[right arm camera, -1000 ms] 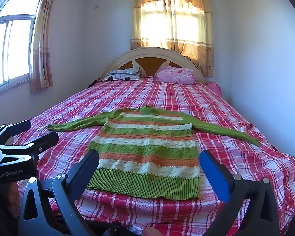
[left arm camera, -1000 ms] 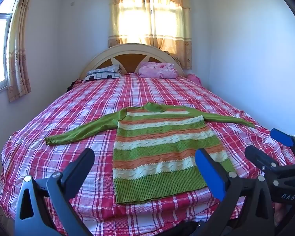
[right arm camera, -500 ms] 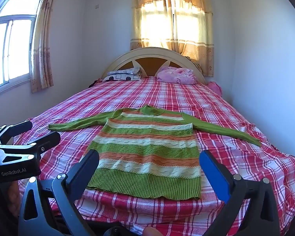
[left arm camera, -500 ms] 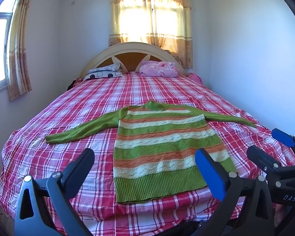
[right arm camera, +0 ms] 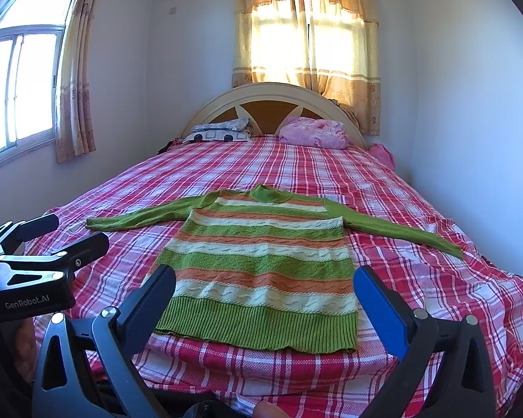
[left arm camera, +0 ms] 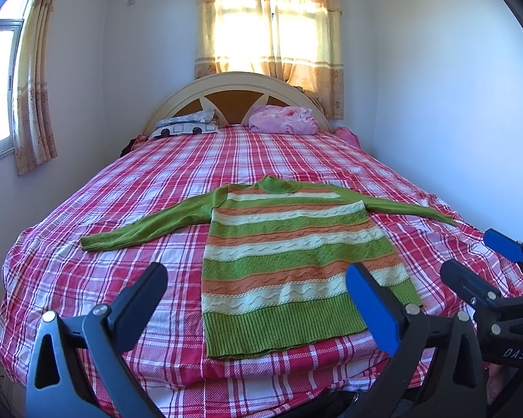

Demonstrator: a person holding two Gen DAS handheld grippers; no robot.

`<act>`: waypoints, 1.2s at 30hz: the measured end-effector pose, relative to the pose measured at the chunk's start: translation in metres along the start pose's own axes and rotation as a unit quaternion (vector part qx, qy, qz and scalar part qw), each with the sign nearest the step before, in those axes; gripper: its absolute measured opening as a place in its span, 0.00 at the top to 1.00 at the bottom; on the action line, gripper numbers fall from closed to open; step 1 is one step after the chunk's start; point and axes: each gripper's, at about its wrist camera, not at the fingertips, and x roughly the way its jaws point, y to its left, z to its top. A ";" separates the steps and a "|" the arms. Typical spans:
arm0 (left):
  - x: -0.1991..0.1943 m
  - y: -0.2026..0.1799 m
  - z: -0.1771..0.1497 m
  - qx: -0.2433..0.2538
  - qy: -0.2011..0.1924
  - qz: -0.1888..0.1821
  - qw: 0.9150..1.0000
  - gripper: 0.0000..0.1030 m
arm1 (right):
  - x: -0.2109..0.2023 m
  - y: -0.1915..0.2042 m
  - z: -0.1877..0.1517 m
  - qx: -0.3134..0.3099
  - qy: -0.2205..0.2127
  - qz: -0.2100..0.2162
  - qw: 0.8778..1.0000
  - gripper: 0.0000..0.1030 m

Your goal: Fold small clothes

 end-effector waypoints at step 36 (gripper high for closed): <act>0.002 0.002 -0.005 -0.002 0.003 0.000 1.000 0.00 | 0.005 0.005 -0.009 -0.002 0.004 0.004 1.000 0.01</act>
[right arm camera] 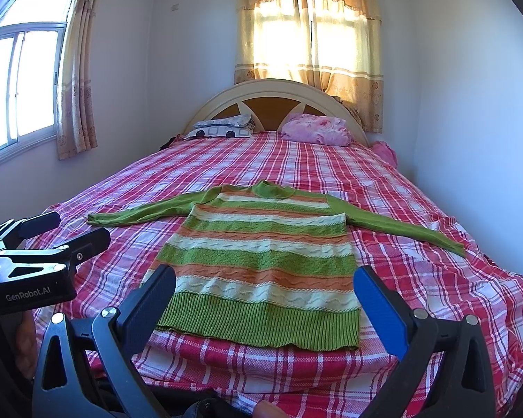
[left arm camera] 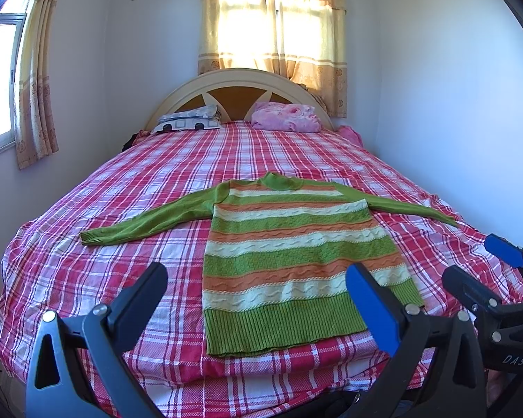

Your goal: Fold small clothes

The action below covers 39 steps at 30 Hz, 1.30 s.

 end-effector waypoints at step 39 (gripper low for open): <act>0.058 0.010 -0.017 0.005 0.063 -0.003 0.998 0.00 | 0.043 -0.027 -0.010 0.000 0.030 0.012 0.999 0.01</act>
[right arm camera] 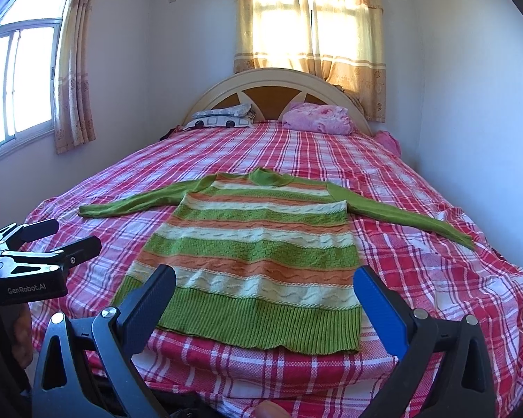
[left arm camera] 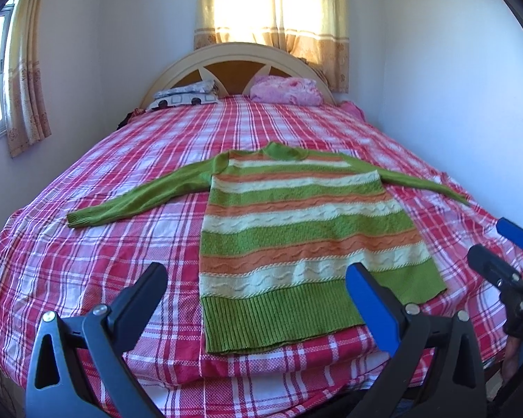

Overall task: Fold small clothes
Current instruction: 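Move the right tool to the sweater's sleeve cuff and close on it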

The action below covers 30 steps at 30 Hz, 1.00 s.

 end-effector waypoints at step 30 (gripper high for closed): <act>0.136 -0.007 0.063 0.026 0.031 -0.017 0.999 0.00 | 0.144 -0.122 0.002 0.047 0.073 -0.037 0.996 0.11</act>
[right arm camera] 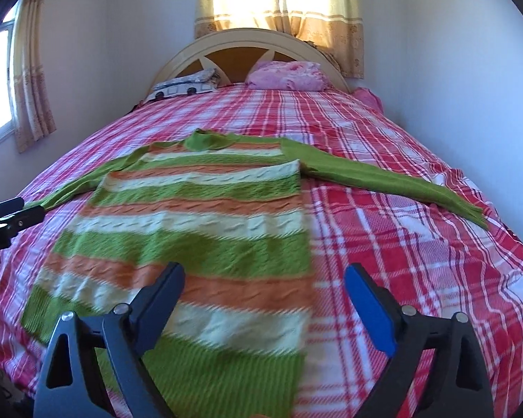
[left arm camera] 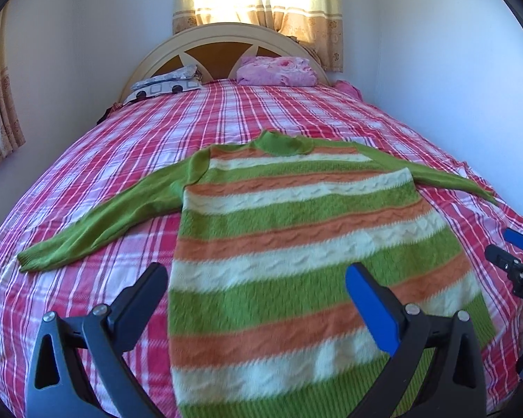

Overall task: Fold small clothes
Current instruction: 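Move the right tool to the sweater's sleeve cuff and close on it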

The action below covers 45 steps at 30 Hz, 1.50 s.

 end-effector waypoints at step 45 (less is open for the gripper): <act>0.180 -0.001 0.065 -0.039 0.040 0.042 0.998 0.00 | 0.118 -0.356 0.040 0.367 0.057 -0.143 0.917 0.44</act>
